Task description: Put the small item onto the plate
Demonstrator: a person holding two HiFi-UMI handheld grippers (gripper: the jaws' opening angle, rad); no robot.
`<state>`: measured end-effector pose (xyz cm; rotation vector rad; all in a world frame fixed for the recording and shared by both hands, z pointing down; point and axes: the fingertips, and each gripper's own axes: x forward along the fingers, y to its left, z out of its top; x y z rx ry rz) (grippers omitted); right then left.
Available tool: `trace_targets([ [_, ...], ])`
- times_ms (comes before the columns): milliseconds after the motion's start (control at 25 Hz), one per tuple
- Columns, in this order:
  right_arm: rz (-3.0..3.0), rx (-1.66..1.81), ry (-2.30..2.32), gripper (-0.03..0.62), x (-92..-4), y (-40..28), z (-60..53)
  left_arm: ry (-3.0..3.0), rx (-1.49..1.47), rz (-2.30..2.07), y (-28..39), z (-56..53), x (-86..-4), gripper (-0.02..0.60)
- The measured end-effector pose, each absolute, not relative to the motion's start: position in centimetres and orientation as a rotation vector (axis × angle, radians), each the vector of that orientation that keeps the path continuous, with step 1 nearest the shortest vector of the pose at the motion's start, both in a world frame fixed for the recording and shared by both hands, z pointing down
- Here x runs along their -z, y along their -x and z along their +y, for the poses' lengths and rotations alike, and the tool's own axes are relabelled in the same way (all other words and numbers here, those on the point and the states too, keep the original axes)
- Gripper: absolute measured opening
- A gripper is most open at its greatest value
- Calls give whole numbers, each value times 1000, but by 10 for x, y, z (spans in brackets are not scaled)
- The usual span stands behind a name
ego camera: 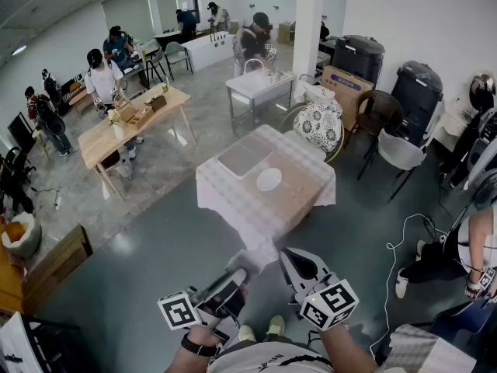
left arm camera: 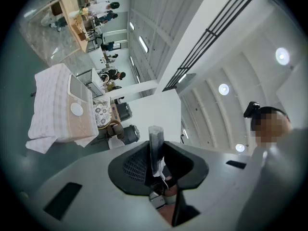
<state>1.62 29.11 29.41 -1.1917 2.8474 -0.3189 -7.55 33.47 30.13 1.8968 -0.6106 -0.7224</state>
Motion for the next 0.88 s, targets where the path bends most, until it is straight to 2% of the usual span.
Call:
trace_targets([
  [880, 2821, 330, 1116, 14, -300, -60, 273, -1910, 692, -642, 35, 308, -309, 88],
])
